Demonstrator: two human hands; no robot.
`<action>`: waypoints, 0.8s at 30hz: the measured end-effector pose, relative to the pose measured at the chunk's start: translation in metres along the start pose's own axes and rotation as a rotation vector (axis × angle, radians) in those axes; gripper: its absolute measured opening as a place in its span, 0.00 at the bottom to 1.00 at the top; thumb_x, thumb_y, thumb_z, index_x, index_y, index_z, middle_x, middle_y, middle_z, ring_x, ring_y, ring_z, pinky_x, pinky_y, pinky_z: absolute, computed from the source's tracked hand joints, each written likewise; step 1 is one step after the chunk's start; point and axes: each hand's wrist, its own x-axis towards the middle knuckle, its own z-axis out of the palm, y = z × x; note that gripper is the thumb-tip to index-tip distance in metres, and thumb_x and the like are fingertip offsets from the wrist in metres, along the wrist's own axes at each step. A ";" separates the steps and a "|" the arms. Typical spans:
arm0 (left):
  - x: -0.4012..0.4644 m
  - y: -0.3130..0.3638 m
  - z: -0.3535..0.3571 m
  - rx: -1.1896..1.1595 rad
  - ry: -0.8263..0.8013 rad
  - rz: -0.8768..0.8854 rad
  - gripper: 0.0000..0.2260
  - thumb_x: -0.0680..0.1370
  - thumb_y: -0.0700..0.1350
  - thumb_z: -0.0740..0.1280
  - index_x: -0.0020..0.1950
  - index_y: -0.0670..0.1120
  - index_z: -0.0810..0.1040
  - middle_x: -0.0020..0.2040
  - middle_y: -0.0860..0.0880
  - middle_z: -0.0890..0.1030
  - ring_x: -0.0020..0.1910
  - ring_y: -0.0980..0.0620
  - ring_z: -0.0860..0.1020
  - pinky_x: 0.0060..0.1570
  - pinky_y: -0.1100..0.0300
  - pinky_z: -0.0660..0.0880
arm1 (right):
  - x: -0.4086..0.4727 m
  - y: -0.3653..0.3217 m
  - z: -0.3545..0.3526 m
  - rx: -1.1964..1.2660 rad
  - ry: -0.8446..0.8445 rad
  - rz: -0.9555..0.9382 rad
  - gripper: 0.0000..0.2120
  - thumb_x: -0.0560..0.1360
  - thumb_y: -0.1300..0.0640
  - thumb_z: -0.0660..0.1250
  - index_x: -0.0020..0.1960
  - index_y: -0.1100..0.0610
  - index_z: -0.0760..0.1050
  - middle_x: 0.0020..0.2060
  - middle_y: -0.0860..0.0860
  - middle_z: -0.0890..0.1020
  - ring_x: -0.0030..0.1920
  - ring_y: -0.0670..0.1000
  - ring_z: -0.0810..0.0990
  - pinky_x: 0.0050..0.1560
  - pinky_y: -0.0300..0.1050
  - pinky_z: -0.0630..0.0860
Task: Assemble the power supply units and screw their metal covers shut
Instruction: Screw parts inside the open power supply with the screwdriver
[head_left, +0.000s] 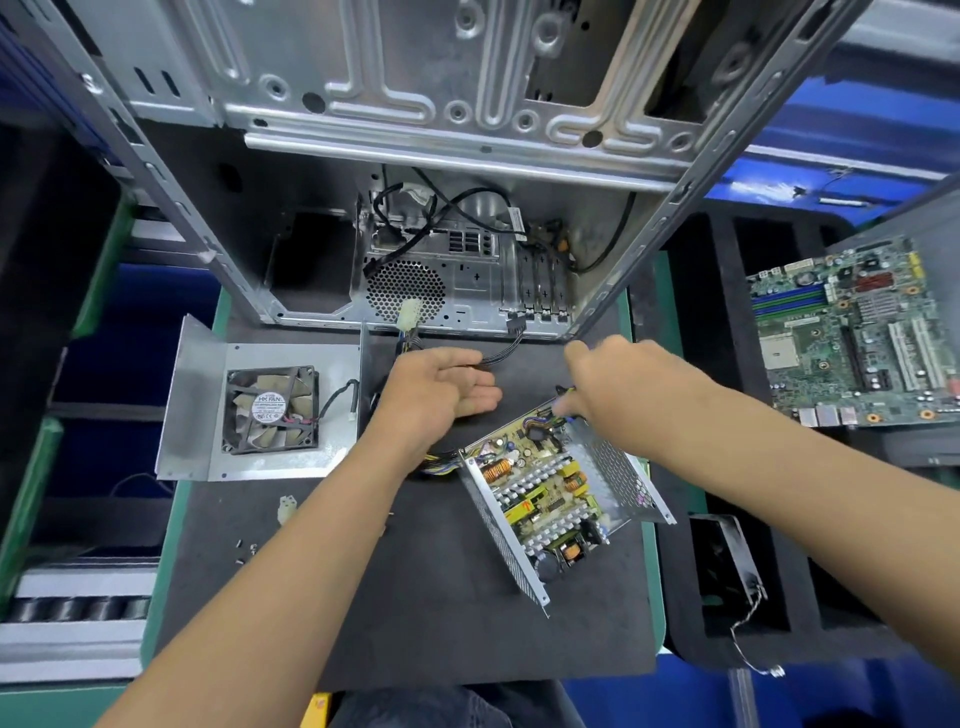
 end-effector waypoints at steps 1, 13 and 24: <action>-0.001 0.000 -0.001 -0.025 0.013 0.007 0.05 0.81 0.32 0.63 0.52 0.40 0.78 0.41 0.41 0.84 0.38 0.49 0.86 0.36 0.64 0.81 | -0.002 0.000 0.000 0.037 -0.005 -0.010 0.12 0.80 0.54 0.66 0.57 0.57 0.66 0.45 0.53 0.64 0.46 0.60 0.73 0.48 0.57 0.78; -0.003 -0.003 -0.007 -0.170 -0.002 -0.004 0.07 0.81 0.40 0.66 0.46 0.40 0.83 0.34 0.50 0.82 0.31 0.58 0.78 0.34 0.68 0.76 | -0.005 0.007 0.001 -0.006 0.104 -0.037 0.15 0.82 0.45 0.61 0.57 0.56 0.64 0.42 0.51 0.64 0.46 0.59 0.73 0.45 0.51 0.74; -0.003 -0.006 -0.009 -0.259 -0.007 -0.013 0.03 0.79 0.34 0.67 0.51 0.37 0.79 0.41 0.43 0.86 0.43 0.48 0.86 0.41 0.63 0.81 | -0.014 0.008 0.013 -0.058 0.022 -0.056 0.13 0.79 0.61 0.64 0.62 0.56 0.67 0.50 0.54 0.65 0.44 0.57 0.73 0.45 0.53 0.78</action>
